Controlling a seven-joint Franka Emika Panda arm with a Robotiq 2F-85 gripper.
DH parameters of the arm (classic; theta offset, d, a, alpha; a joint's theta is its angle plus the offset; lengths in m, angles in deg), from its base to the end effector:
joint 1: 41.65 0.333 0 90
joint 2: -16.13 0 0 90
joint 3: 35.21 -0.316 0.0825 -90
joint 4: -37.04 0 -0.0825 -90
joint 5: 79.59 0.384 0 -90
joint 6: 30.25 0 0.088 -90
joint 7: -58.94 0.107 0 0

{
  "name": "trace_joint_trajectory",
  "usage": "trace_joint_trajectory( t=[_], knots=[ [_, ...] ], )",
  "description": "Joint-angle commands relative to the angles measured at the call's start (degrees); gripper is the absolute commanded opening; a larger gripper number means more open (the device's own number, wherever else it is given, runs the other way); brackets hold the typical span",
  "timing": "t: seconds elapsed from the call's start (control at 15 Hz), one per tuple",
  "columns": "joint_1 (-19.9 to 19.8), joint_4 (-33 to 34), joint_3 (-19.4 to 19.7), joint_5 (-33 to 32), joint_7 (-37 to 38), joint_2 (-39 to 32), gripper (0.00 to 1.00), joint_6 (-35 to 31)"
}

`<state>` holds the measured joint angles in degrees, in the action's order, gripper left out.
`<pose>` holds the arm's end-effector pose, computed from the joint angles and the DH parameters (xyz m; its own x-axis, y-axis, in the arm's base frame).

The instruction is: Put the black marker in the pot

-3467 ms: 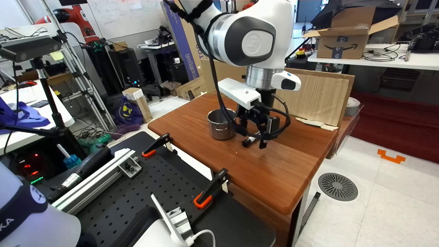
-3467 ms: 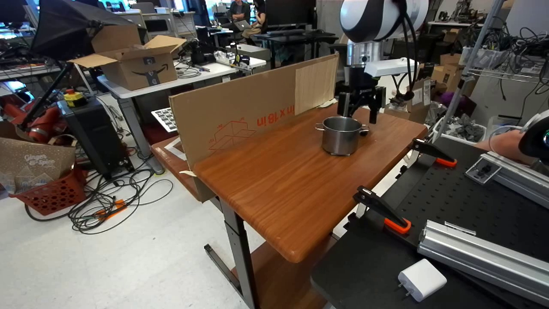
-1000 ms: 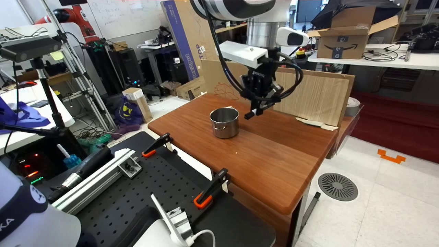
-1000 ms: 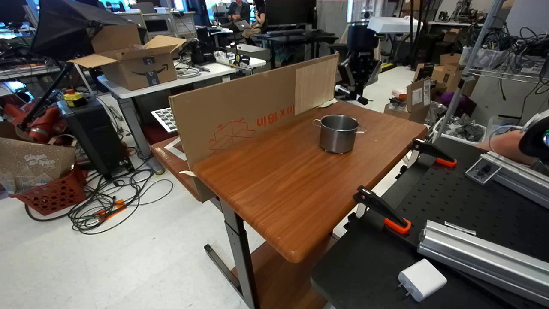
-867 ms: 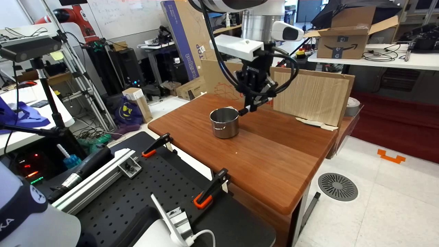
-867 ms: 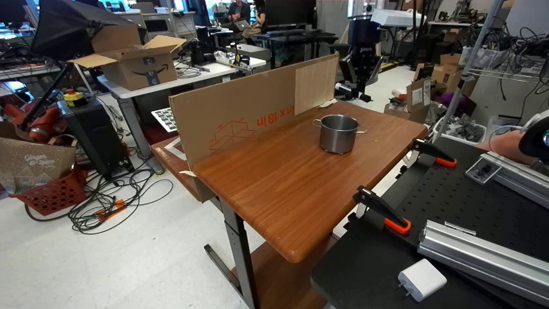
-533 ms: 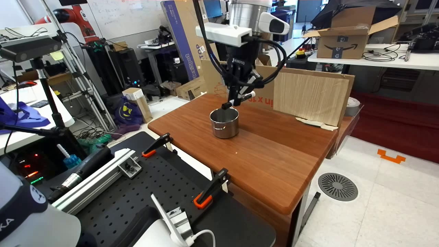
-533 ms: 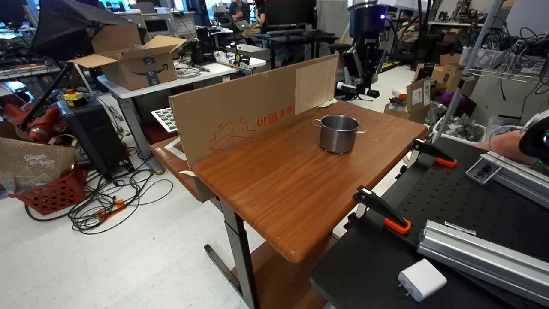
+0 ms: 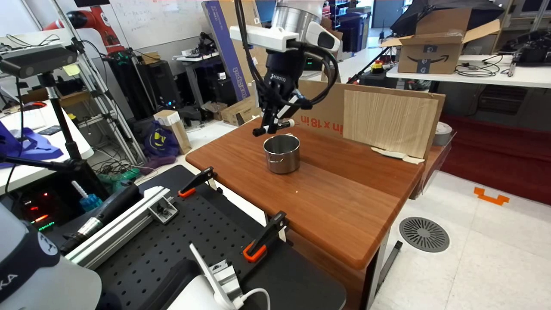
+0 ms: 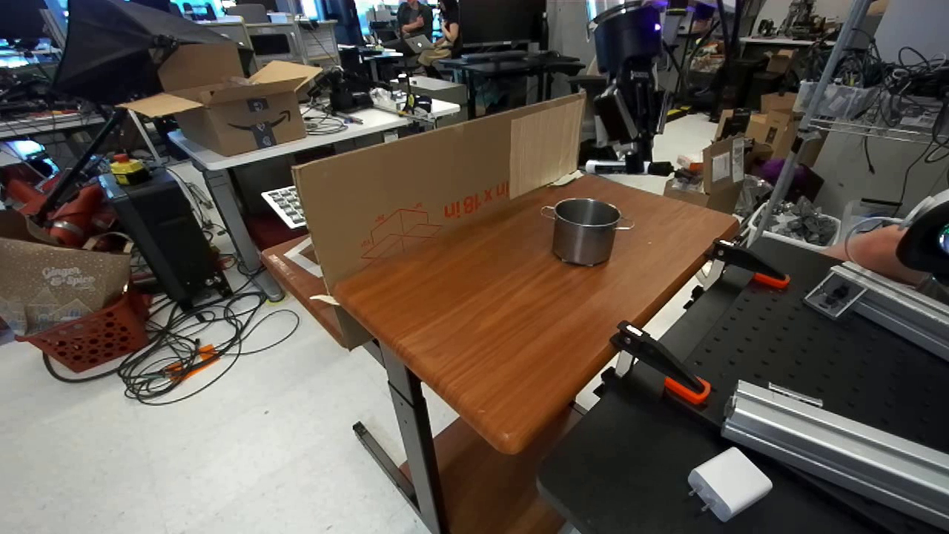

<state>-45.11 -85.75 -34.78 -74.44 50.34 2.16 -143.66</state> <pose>0.5173 -0.0295 0.2636 0.9219 0.0507 -0.3840 0.0053 -0.9929 -0.1184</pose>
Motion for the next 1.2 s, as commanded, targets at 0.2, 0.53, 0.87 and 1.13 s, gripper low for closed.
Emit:
trace_joint_trajectory(
  t=[0.2, 0.53, 0.87, 1.13],
  knots=[
    [1.4, 6.7, -0.3, -1.1, 0.9, -7.0, 0.05, 5.6],
    [1.7, 11.7, -0.2, -1.9, 1.9, -12.7, 0.05, 8.0],
    [1.8, 16.0, -0.1, -2.8, 3.2, -17.0, 0.05, 10.6],
    [2.2, 18.1, 0.1, -3.7, 4.5, -18.9, 0.44, 11.2]
  ],
)
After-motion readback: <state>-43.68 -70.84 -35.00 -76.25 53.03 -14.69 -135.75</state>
